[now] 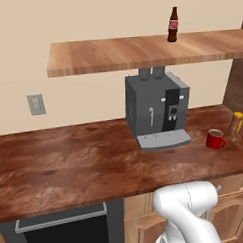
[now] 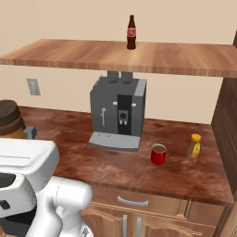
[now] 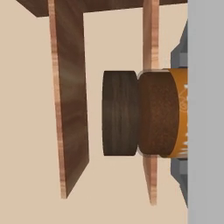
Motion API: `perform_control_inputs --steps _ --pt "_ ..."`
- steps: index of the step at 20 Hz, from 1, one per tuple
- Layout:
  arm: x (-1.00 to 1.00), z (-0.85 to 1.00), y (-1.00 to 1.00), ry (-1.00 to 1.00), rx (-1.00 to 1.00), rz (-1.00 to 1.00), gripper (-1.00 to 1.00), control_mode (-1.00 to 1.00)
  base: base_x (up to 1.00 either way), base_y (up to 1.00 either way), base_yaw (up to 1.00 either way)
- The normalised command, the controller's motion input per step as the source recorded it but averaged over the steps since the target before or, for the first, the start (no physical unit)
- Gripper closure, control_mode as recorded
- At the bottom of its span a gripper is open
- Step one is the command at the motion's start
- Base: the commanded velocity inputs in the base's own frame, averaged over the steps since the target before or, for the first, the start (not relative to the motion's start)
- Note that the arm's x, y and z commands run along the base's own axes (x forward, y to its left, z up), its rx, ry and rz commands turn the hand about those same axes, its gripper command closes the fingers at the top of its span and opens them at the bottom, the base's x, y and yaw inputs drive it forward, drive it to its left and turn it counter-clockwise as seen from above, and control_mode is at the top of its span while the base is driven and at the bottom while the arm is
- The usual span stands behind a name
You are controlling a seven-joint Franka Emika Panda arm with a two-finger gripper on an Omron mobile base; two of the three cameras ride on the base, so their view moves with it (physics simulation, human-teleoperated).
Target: Pick the cinnamon and honey bottle from the shelves and place them next to the mug.
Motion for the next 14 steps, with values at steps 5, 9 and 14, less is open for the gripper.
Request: perform_control_inputs --steps 5,9,14 --pt "0.29 -0.49 -0.41 -0.19 0.00 0.02 1.00 -1.00 0.00 0.00 0.00" --pt "0.23 -0.41 -0.31 -0.17 0.00 0.02 1.00 -1.00 0.00 0.00 0.00" --pt "0.04 -0.08 -0.06 -0.04 0.01 0.00 1.00 -1.00 0.00 0.00 0.00"
